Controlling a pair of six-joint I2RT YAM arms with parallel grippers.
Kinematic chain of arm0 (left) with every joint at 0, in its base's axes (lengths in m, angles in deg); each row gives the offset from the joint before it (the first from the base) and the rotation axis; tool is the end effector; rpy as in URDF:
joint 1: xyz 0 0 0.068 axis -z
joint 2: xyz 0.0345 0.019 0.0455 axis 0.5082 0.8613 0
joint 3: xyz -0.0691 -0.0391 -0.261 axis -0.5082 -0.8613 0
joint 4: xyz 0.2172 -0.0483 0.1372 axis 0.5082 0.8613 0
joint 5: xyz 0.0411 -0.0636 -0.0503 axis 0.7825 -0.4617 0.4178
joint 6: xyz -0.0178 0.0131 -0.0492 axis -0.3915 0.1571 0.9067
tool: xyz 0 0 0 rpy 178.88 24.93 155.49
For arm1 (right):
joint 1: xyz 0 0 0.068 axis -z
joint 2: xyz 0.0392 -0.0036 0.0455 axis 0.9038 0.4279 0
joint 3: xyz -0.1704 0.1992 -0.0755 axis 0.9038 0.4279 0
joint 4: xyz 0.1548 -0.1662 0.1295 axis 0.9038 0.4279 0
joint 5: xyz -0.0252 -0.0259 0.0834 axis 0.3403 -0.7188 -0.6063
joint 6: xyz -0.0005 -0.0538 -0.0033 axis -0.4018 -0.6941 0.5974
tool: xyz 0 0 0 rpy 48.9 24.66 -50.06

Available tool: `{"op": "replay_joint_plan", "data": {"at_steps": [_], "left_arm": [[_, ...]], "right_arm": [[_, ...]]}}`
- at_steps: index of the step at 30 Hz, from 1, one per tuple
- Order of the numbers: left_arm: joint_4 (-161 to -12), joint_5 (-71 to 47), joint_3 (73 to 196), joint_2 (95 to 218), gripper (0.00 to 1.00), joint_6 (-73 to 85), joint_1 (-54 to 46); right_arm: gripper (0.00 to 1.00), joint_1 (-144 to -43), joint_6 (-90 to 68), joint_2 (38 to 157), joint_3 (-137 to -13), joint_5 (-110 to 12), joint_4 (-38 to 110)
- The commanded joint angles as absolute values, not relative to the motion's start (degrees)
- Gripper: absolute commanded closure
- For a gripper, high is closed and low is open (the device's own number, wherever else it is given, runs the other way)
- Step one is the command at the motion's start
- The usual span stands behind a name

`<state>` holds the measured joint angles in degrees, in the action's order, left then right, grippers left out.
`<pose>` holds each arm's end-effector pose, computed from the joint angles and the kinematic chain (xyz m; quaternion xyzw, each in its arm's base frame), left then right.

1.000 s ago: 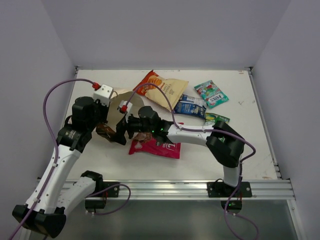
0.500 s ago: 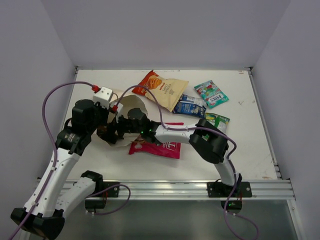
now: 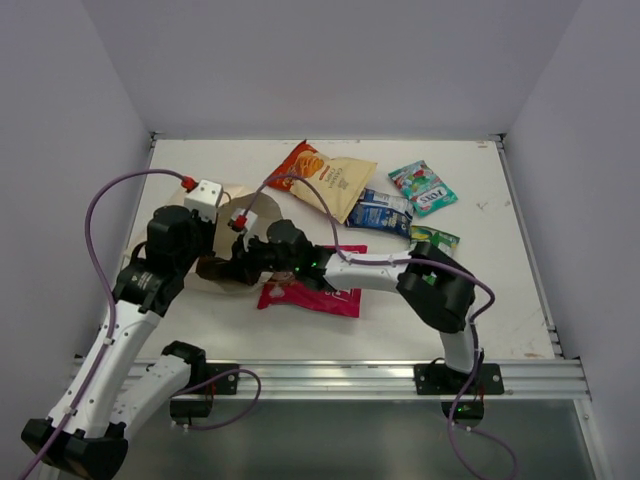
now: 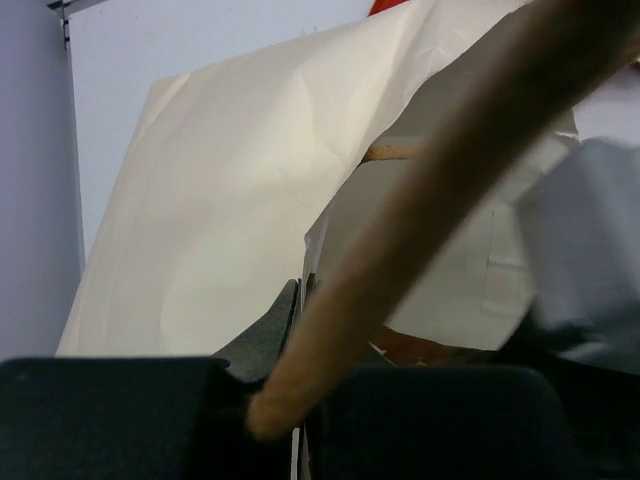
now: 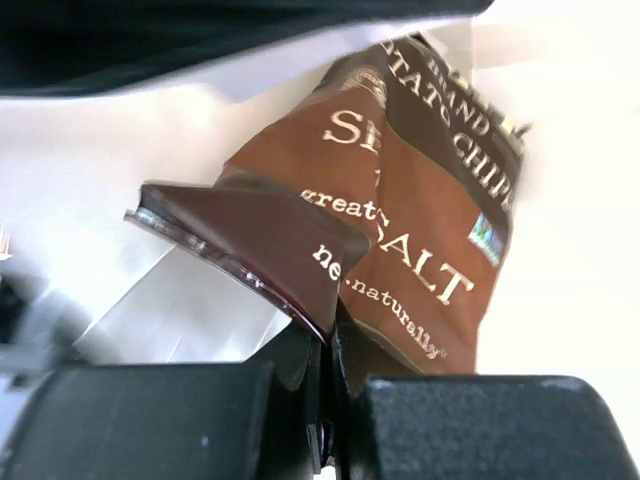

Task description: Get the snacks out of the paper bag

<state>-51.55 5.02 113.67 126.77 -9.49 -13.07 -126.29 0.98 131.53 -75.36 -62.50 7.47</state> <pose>0.1631 -0.0457 0.3378 0.1194 0.8420 0.0028 0.5261 0.2094 0.4148 0.2249 -0.3861 0.6630 0.5120 0.3863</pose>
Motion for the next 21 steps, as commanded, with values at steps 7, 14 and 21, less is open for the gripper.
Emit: {"op": "replay_joint_plan", "data": {"at_steps": [7,14,21], "left_arm": [[-53.65,14.28,112.88,128.47,1.0,-8.37,-12.88],[-55.49,15.86,113.23,129.44,1.0,-9.6,-12.96],[-58.47,17.36,113.58,131.81,1.0,-11.36,-13.05]], "right_arm": [[1.0,-120.92,-4.48,106.46,-66.19,-60.21,12.15],[1.0,-116.0,-6.51,90.3,-71.28,-56.7,35.36],[1.0,-113.09,-8.7,79.12,-77.52,-44.84,51.35]]}}
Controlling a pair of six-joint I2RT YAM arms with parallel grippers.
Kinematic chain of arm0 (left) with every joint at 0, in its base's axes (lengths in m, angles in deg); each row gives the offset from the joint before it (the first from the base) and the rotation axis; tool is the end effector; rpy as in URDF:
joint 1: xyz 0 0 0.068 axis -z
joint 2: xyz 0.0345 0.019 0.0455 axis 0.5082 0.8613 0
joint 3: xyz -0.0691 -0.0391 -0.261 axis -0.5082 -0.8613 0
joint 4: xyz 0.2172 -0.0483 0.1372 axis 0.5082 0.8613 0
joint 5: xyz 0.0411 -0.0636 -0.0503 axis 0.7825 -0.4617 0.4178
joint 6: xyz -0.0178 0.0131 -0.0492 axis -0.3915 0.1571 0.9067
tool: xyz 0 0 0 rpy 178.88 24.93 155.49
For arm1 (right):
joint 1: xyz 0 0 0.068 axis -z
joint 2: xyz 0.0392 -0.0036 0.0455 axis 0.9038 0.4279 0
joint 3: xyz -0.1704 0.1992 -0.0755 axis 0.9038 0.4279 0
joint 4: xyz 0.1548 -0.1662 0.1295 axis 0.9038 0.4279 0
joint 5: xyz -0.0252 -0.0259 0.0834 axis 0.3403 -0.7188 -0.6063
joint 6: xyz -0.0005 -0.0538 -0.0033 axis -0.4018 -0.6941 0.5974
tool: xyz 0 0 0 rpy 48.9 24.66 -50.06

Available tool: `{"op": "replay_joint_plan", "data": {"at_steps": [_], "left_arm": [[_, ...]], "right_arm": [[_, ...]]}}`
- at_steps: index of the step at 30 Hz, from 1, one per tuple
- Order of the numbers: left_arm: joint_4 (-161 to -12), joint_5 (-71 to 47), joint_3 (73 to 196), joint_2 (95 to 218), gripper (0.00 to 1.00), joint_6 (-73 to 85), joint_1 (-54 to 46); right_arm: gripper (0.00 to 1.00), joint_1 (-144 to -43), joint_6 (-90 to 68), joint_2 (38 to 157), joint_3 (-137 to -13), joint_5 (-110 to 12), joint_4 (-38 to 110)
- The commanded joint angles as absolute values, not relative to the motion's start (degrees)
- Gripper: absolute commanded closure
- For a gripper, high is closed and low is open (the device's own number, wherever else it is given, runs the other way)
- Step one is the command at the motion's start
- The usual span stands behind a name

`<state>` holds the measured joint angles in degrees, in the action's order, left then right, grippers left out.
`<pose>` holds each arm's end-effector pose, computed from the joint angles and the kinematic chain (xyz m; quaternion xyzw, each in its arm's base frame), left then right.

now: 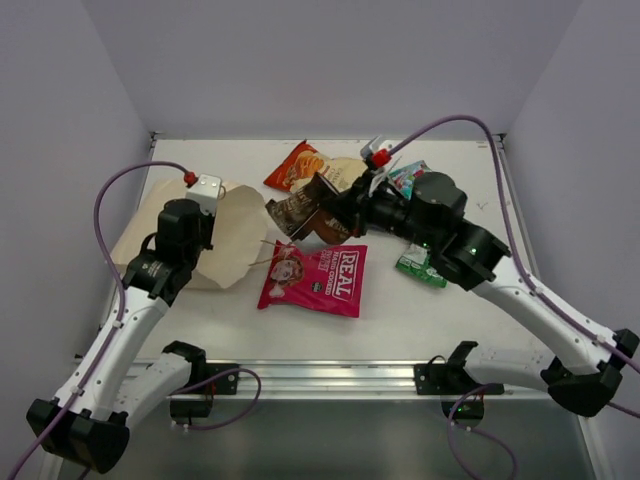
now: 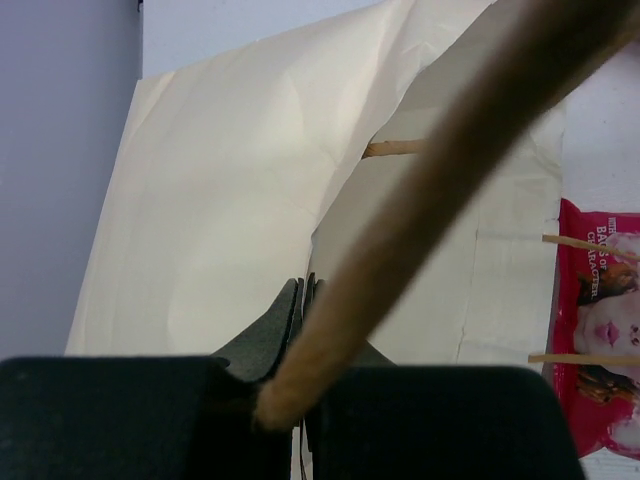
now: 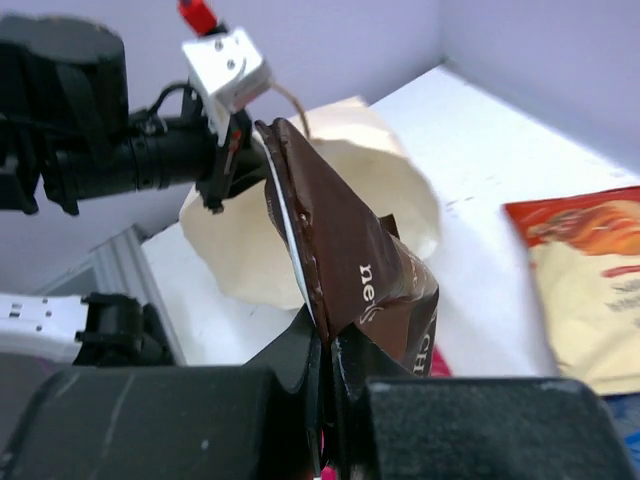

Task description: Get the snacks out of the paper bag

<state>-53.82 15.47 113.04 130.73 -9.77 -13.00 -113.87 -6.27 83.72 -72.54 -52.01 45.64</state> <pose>0.1803 -0.0448 0.3278 0.0785 0.8509 0.0847 0.5124 0.1671 0.2038 0.4339 -0.2957 0.6693 0.4016 0.5507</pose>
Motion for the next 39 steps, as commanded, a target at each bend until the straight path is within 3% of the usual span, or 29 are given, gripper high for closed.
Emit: {"op": "replay_joint_plan", "data": {"at_steps": [1,5,9,15,23,28,39], "left_arm": [[-58.83,17.18,113.85,132.16,1.0,-11.36,-13.05],[-59.71,15.43,116.83,133.57,1.0,-11.8,-13.05],[-59.63,12.97,117.45,131.65,1.0,-12.59,-13.05],[-58.14,11.64,116.75,124.1,1.0,-13.65,-13.05],[-56.65,9.18,114.02,114.68,1.0,-15.93,-12.96],[-54.09,9.36,114.73,112.92,1.0,-16.11,-13.05],[-53.65,10.59,117.62,115.46,1.0,-11.2,-13.05]], "right_arm": [[1.0,-112.31,-8.97,78.58,-79.01,-43.26,53.98],[1.0,-109.32,-9.5,77.96,-81.22,-33.25,59.09],[1.0,-104.31,-5.74,80.33,-81.92,-32.16,61.56],[1.0,-100.87,-0.9,91.12,-84.29,-40.86,58.49],[1.0,-102.02,11.83,110.72,-93.17,-59.14,42.69],[1.0,-101.93,22.22,116.09,-86.77,-61.08,28.9],[0.99,-100.7,33.83,135.88,-77.09,-64.87,31.59]]}}
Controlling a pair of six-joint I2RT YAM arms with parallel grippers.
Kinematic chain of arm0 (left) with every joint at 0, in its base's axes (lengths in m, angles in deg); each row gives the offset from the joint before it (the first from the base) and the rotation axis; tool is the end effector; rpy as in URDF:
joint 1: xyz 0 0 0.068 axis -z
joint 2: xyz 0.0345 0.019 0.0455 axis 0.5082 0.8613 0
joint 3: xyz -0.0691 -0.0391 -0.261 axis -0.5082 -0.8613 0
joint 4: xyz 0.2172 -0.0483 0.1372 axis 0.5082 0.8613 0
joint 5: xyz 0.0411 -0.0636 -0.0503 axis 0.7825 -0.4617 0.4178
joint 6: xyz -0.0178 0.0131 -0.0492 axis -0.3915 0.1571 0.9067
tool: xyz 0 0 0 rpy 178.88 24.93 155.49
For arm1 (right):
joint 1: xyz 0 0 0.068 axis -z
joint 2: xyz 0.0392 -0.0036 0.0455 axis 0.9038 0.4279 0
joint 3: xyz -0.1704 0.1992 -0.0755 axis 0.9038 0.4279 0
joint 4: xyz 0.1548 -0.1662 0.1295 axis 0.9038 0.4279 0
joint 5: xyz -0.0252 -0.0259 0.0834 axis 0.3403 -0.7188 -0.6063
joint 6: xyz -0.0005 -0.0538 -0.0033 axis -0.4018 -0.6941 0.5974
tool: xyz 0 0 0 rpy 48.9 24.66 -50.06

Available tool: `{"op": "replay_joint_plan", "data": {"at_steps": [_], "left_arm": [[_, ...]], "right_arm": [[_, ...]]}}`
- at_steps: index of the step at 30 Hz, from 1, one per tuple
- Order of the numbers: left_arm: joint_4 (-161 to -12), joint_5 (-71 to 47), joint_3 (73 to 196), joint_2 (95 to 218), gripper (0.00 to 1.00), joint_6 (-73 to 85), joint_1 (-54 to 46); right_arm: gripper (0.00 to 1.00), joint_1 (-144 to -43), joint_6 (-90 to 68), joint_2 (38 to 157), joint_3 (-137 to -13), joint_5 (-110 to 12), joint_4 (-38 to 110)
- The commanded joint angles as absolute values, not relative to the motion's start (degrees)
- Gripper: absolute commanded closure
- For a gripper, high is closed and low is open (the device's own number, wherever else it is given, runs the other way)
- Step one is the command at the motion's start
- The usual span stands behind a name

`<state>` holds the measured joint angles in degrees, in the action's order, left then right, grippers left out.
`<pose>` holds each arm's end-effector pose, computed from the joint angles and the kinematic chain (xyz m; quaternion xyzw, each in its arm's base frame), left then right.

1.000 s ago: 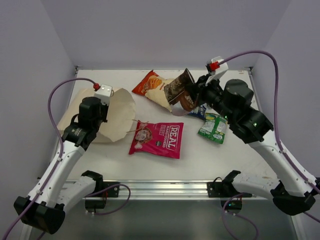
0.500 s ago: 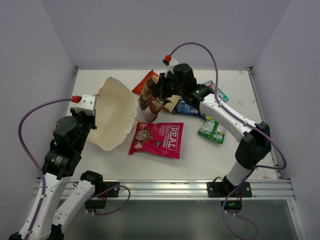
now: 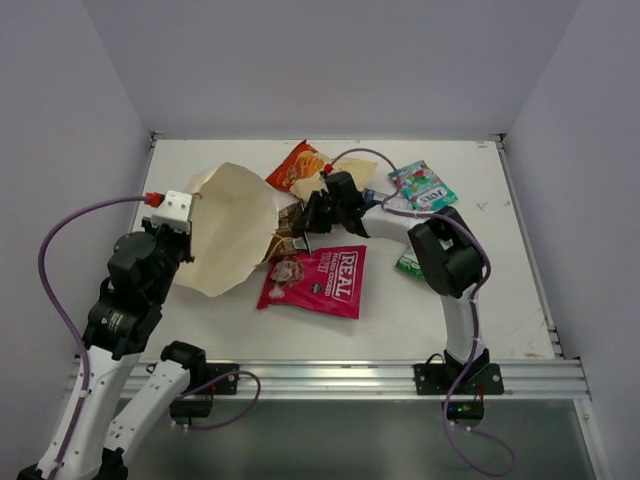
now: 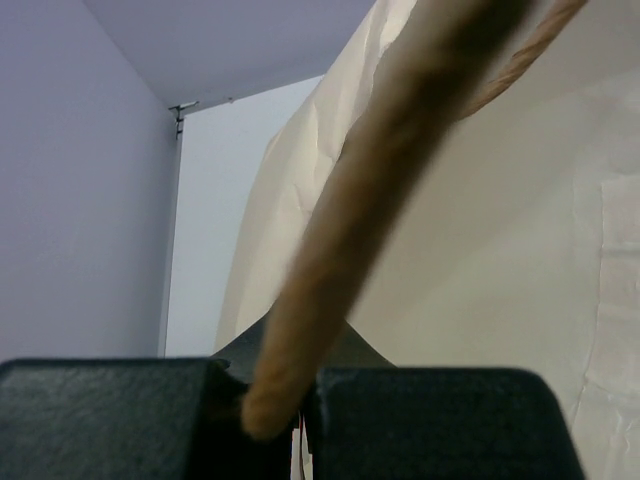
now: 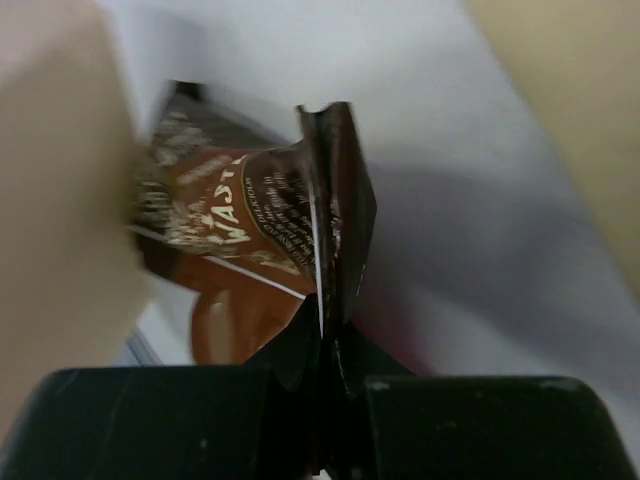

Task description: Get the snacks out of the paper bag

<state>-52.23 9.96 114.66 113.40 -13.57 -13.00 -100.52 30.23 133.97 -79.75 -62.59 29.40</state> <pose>0.1084 -0.0255 0.3731 0.0981 0.7680 0.0401 0.6316 0.3691 0.2828 0.1930 -0.0001 0.8599 0.4432 0.2531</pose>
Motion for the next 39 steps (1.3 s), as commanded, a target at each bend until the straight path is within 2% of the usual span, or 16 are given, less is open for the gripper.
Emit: {"op": "replay_joint_plan", "data": {"at_steps": [1,4,7,8,9,10,12,13,16,22,26,32,39], "left_arm": [[-53.56,11.55,119.19,116.51,1.0,-10.32,-13.05],[-52.68,12.43,123.49,121.26,1.0,-6.1,-13.05],[-53.47,11.82,126.84,125.74,1.0,-0.91,-13.05],[-53.73,11.65,129.12,128.19,1.0,0.84,-13.05],[-53.82,11.38,130.19,129.34,1.0,1.55,-13.05],[-53.83,11.56,131.41,130.66,1.0,2.25,-13.05],[-53.65,12.61,134.49,134.26,1.0,3.84,-13.05],[-53.82,13.4,135.29,135.41,1.0,4.28,-13.14],[-54.53,14.01,138.1,139.54,1.0,5.15,-13.75],[-55.84,13.58,146.18,148.94,1.0,5.42,-17.79],[-57.33,9.29,150.32,154.92,1.0,6.56,-25.06],[-64.53,-5.99,148.31,159.23,1.0,10.87,-36.5],[-67.71,-16.11,149.88,167.14,1.0,13.07,-41.87]], "right_arm": [[0.99,-100.7,33.75,135.71,-75.09,-63.47,32.2],[0.96,-100.7,31.73,133.34,-72.87,-59.0,35.62],[0.77,-100.52,28.57,130.44,-72.25,-54.6,40.64],[0.64,-100.44,26.38,129.39,-72.25,-54.32,41.43],[0.57,-100.52,25.14,126.77,-72.34,-53.97,42.05],[0.45,-100.52,24.0,125.09,-72.69,-53.27,43.71],[0.36,-100.52,20.57,119.48,-73.65,-52.13,46.86],[0.27,-100.52,19.34,117.44,-73.92,-51.42,47.84],[0.16,-100.52,14.6,109.09,-74.89,-47.47,52.59],[0.06,-100.43,8.17,93.21,-71.39,-44.47,58.05],[0.01,-100.43,7.38,83.27,-65.94,-44.56,59.19],[0.01,-100.43,6.95,70.17,-59.78,-41.31,61.65],[0.01,-100.35,4.92,65.48,-58.54,-36.48,66.3]]}}
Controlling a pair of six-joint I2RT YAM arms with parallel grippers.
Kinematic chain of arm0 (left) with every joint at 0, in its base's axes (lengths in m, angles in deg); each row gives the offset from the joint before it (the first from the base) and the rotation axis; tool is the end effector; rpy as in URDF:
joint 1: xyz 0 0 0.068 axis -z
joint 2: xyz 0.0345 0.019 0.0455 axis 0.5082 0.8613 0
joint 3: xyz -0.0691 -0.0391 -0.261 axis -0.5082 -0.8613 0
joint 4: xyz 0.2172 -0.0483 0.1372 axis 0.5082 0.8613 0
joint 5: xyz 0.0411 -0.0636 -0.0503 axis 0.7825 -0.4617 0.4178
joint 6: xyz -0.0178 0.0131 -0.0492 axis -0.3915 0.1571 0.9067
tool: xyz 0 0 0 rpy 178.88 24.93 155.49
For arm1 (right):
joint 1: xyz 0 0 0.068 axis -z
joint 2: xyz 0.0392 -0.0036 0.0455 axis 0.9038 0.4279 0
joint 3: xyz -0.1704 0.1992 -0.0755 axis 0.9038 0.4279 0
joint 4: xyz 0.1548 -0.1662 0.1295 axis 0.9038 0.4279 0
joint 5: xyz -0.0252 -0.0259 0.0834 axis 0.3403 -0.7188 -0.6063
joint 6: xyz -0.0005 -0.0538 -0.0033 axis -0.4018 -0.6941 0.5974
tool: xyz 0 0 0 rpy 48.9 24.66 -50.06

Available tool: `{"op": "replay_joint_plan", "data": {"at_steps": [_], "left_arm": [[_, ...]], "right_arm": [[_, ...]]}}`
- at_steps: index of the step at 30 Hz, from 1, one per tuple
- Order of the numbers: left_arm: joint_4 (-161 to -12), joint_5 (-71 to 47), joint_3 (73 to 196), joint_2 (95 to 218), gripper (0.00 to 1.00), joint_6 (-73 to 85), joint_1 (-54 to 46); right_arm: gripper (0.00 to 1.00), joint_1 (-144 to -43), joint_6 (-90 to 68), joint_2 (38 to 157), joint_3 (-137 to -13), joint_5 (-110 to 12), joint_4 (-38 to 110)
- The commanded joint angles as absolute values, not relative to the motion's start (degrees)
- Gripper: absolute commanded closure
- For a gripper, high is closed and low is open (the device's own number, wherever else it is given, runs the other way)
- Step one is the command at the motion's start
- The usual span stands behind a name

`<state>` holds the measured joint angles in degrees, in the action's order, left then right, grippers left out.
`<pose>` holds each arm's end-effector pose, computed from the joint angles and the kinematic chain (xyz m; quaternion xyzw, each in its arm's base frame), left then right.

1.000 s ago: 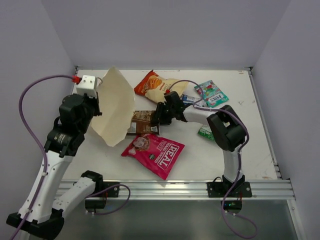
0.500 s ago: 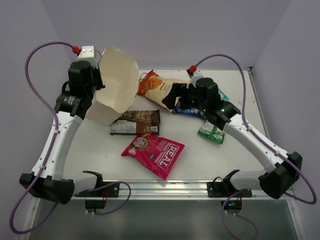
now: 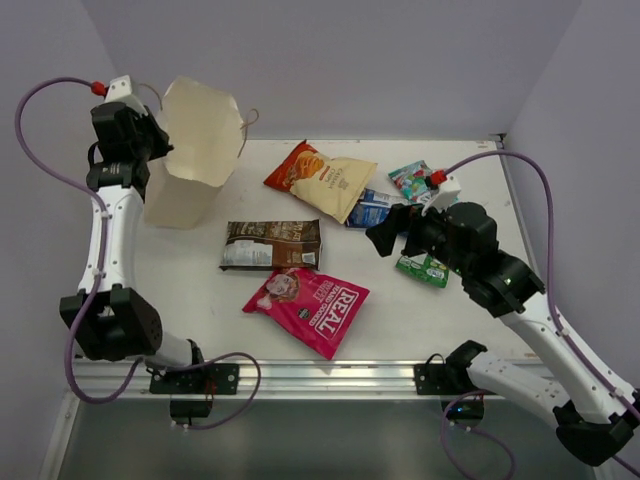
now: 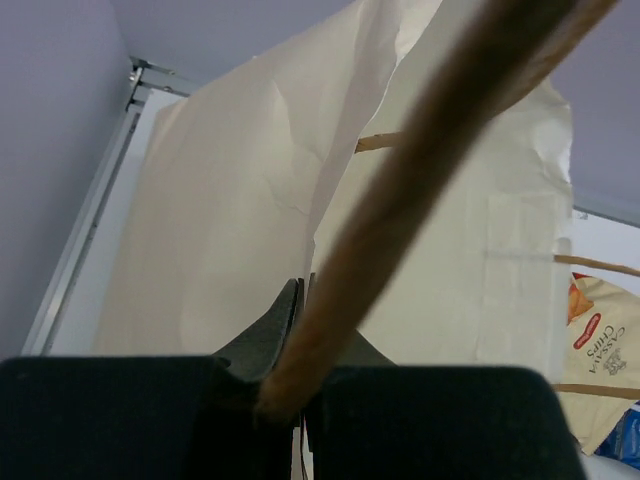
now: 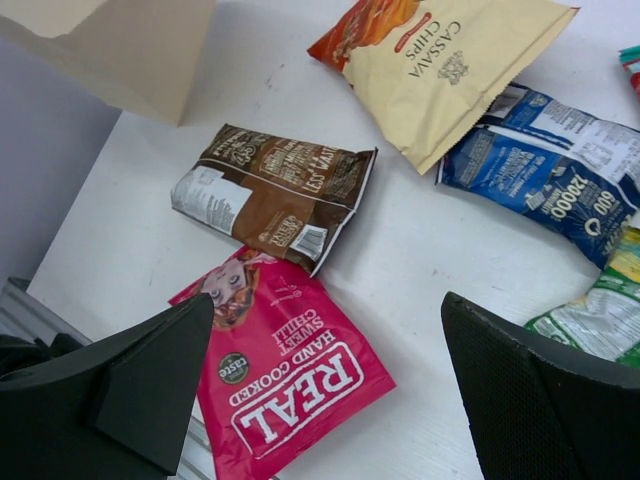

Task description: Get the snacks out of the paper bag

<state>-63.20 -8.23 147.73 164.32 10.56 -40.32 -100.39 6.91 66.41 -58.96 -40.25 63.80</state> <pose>0.3290 0.0538 0.4115 -0.1587 0.7966 -0.0642 0.5798 0.1504 0.1075 0.3806 -0.0728 0.8086 0.2872 0.5083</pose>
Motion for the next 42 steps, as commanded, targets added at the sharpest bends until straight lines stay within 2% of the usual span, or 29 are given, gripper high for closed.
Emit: {"op": "replay_joint_plan", "data": {"at_steps": [1,10,16,27,34,37,42], "left_arm": [[-67.19,-17.26,149.97,168.63,1.0,13.77,-43.1],[-67.79,-28.15,149.01,170.66,1.0,20.78,-49.78],[-68.42,-34.75,152.86,171.27,1.0,25.28,-49.88],[-66.22,-35.29,157.44,174.87,1.0,28.19,-49.79],[-63.15,-29.4,156.91,178.48,1.0,23.97,-49.88],[-62.53,-28.78,157.26,180.06,0.96,21.86,-49.88],[-59.11,-27.21,159.46,182.08,0.72,18.44,-49.79]], "right_arm": [[0.01,-100.35,4.83,65.31,-58.63,-36.13,66.92],[0.01,-100.43,4.66,63.99,-60.65,-33.49,71.32],[0.01,-100.35,4.13,64.34,-61.88,-32.52,71.67],[0.01,-100.35,4.65,64.95,-61.62,-32.52,71.85],[0.01,-100.43,4.74,63.55,-60.39,-31.91,71.85],[0.01,-100.35,4.65,63.19,-59.86,-31.38,72.11],[0.01,-100.43,4.65,62.84,-60.12,-30.94,72.72]]}}
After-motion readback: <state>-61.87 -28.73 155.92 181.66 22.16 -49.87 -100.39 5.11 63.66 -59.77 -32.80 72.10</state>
